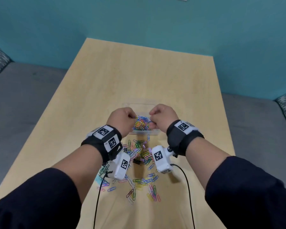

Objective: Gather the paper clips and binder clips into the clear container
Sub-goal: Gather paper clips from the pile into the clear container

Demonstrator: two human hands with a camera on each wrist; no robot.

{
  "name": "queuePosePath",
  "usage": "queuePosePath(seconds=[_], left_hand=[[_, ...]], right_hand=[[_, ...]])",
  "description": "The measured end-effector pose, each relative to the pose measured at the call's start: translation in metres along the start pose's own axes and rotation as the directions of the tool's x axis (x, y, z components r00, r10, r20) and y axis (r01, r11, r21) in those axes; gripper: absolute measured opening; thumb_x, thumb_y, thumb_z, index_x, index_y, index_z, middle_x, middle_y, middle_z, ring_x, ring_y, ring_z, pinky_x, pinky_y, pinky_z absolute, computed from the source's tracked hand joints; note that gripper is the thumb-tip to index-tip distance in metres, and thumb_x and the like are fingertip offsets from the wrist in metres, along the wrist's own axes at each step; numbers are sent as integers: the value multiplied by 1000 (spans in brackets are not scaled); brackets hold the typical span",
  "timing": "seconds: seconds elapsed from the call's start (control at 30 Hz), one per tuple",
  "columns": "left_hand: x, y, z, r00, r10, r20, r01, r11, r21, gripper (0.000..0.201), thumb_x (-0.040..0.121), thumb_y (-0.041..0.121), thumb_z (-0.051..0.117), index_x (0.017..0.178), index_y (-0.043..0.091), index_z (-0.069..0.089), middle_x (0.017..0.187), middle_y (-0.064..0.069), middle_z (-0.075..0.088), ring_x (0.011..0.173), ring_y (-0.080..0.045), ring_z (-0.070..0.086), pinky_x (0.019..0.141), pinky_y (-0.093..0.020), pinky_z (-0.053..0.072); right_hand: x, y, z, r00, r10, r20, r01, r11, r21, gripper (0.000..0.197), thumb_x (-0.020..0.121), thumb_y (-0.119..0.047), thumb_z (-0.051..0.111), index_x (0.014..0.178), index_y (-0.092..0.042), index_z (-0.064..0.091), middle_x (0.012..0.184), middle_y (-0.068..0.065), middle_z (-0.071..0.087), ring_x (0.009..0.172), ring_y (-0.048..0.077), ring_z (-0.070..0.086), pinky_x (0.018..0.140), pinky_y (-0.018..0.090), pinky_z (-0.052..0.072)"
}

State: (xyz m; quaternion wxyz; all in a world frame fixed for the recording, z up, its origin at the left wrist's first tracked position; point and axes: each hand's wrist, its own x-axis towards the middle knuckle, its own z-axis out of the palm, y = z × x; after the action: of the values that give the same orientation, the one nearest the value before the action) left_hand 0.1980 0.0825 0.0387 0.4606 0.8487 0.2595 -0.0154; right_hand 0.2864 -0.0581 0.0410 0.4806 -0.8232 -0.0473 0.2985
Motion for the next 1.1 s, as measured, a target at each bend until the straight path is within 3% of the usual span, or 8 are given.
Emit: queuePosePath(seconds=[0.1,0.17,0.27,0.37,0.47,0.6,0.8,1.1], left_hand=[[4,-9,-9,999,30,-34,-26,995,100,12,83,16,63,93,20,67,86,1,67,76,-20,63,74,-30,50],[0,-31,-20,997,-8,-71,23,976,218,18,85,15,59,101,18,67,93,0,67,83,-18,60,77,-26,44],[-15,-68,-26,990,-137,10,122,907,404,22,84,16,54,102,20,66,101,-2,68,88,-20,61,81,-30,49],[-29,-86,-17,974,-175,145,85,871,484,32,82,16,57,113,22,63,105,-2,61,92,-19,59,81,-28,46],[-32,-91,-5,976,-117,184,17,882,471,43,78,21,66,120,26,59,100,0,48,91,-19,57,78,-27,44],[-32,-90,8,958,-93,270,-62,855,515,53,74,27,69,124,30,53,109,-4,44,96,-22,54,84,-35,48],[-41,-88,21,964,-37,264,-148,750,645,46,70,26,71,111,20,52,108,-6,42,95,-26,47,73,-33,43],[-60,-95,32,983,-37,182,-70,834,548,14,80,14,59,93,14,55,89,-3,46,82,-28,55,64,-31,39]], right_hand=[[-1,1,3,999,-6,43,9,998,-62,18,91,-6,51,104,-17,58,83,8,64,67,26,67,71,45,60],[-11,9,0,991,-122,51,132,941,-312,24,91,-11,47,109,-19,60,94,4,65,72,23,65,72,40,58],[-28,30,8,949,-192,248,309,715,-627,28,91,-10,43,112,-17,61,105,3,60,78,20,60,73,35,52],[-34,53,29,865,-176,471,494,472,-730,26,87,-14,50,113,-14,55,115,7,54,104,25,53,86,42,49],[-31,65,49,821,-190,538,569,353,-743,39,80,-13,58,117,-14,47,118,10,49,113,30,42,87,46,48],[-27,70,66,814,-241,529,576,210,-790,48,74,-12,61,120,-14,46,119,12,47,110,34,42,86,46,43],[-28,75,73,817,-278,505,563,199,-802,43,75,-12,64,116,-16,52,113,12,47,106,35,43,79,44,42],[-41,96,70,844,-341,414,516,309,-799,30,75,-3,63,101,-13,53,98,10,53,89,33,49,69,38,35]])
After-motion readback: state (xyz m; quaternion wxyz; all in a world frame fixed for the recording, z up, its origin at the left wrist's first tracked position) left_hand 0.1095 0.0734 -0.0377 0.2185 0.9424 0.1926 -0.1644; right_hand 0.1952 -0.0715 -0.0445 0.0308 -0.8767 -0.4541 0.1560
